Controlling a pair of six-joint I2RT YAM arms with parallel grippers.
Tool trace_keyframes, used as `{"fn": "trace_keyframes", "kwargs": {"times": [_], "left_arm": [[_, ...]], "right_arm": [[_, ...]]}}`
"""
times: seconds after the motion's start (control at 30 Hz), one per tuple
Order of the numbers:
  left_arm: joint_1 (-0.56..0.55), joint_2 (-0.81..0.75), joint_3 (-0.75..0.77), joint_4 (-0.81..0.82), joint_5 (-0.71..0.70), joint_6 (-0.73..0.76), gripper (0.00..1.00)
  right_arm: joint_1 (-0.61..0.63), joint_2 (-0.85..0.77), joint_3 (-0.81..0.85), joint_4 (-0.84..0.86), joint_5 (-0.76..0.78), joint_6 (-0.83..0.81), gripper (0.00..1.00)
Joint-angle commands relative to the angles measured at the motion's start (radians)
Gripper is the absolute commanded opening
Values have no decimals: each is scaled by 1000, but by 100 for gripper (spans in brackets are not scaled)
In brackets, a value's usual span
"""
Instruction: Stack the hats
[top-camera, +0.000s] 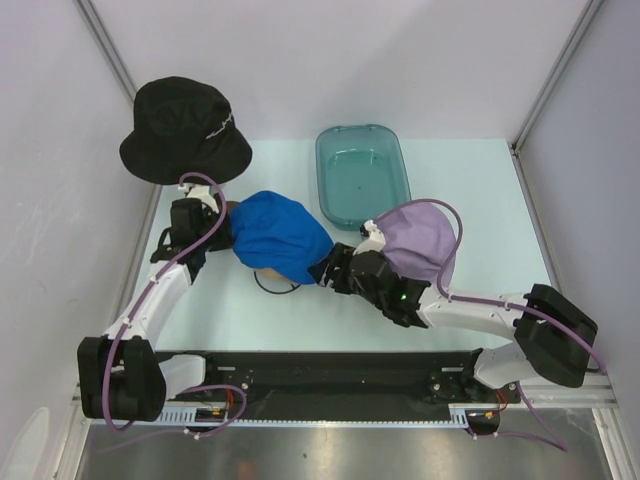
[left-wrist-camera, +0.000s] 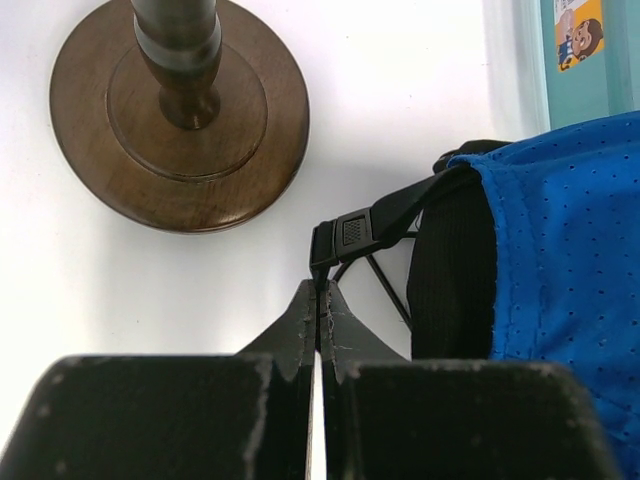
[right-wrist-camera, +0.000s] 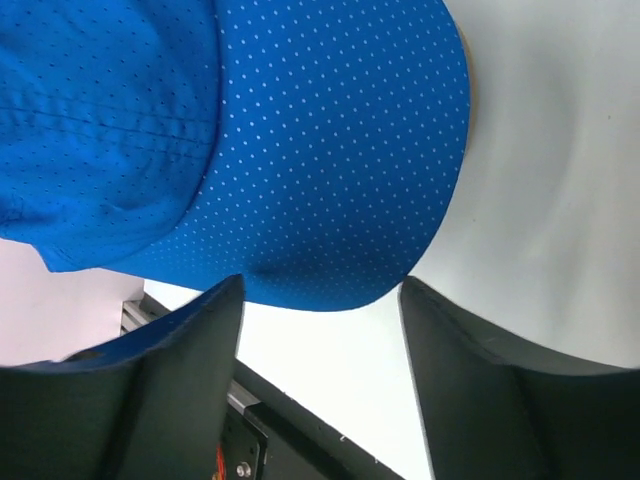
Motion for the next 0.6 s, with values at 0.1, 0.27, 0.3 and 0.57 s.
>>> {"fn": "trace_keyframes", "kwargs": {"times": [0.1, 0.27, 0.3, 0.57], "left_arm": [[10, -16, 12, 36, 20, -8, 0], [10, -14, 9, 34, 20, -7, 0], [10, -11, 8, 34, 22, -7, 0], [10, -6, 15, 36, 20, -4, 0]], "right_arm": [[44, 19, 50, 26, 84, -10, 58], [64, 21, 59, 28, 128, -44, 51], [64, 22, 59, 23, 128, -42, 50], [69, 61, 105, -46, 150, -60, 40]]}}
